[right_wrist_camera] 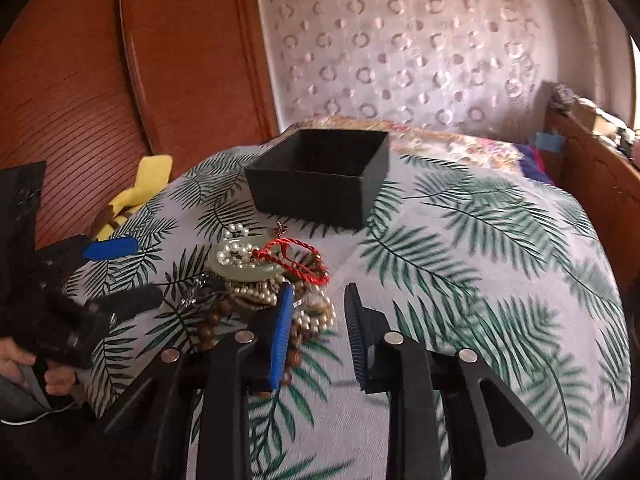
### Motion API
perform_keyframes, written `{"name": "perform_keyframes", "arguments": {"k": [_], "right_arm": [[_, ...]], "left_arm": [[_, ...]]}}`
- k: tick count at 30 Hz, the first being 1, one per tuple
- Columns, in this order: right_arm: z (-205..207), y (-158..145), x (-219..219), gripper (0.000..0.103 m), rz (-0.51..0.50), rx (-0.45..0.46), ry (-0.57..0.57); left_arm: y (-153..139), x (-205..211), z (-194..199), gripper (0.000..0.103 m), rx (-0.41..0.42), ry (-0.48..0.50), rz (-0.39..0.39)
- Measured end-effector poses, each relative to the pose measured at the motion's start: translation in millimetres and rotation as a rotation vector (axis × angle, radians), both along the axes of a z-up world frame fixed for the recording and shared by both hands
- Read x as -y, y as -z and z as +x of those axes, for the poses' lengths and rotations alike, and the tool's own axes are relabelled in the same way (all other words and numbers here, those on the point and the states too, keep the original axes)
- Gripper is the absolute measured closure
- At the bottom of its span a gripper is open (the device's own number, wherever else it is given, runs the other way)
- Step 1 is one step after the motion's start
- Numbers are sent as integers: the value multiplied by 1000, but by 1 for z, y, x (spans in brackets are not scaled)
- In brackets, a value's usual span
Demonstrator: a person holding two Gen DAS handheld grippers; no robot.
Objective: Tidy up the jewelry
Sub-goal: 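Grasp the red bead bracelet with the right tool while the left tool grasps the jade bangle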
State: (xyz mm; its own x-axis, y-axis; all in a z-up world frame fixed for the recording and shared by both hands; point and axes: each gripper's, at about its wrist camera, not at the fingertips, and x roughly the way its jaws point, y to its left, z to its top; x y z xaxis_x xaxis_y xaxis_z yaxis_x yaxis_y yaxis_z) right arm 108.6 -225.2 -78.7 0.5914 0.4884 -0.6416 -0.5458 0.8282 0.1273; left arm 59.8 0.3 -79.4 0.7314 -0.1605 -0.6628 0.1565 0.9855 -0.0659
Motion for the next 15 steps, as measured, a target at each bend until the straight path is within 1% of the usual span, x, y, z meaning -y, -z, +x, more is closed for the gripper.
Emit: {"name": "perform_keyframes", "arguments": {"k": [1,3,5,7,10,12,13,14,15], "right_arm": [[7,2,-4,78,-7,-17,-19],[20,5,-7,80,-13,-58,-44],[29,8,-15,81,-17,-82,-72],[38,11,-23,81,-17,-127,-121],[42,11,-34,81,-55,-112,-139],[46,13,-40,81,-79,-122,-150],[48,14,-42,83,-89,-122,-151],[49,15,-44,96,-98,-124,-157],[50,16,-45,99,-105,-130,-166]], "left_arm": [[0,0,0,7,-3,2,1],[1,0,0,7,-9,5,0],[3,-1,0,7,-13,6,-4],[4,-1,1,7,-17,6,-4],[6,0,3,7,-22,12,-3],[6,1,4,7,-27,17,-4],[6,1,5,7,-29,20,-3],[6,2,5,7,-30,23,0],[6,2,6,7,-29,26,5]]}}
